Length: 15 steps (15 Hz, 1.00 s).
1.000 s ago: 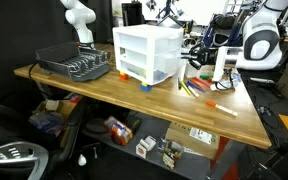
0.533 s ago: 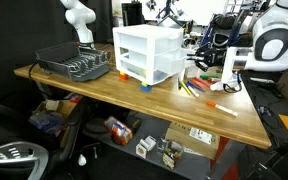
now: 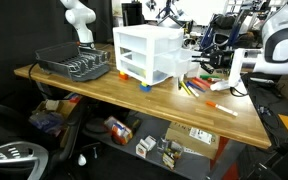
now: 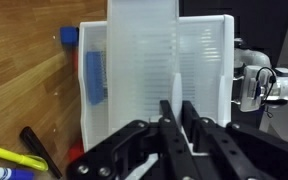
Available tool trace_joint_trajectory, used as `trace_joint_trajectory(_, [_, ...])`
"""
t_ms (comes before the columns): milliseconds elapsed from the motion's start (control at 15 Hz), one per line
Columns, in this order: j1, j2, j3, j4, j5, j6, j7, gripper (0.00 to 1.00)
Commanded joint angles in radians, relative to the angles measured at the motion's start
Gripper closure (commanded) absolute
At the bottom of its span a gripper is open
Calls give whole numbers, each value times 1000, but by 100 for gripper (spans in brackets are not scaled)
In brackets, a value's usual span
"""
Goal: Open the second drawer of the cabinet
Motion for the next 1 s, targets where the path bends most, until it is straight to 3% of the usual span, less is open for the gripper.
trace_joint_trajectory(0, [-10, -61, 12, -64, 43, 36, -28, 96])
trace_joint_trajectory(933, [-20, -146, 10, -125, 39, 164, -33, 96])
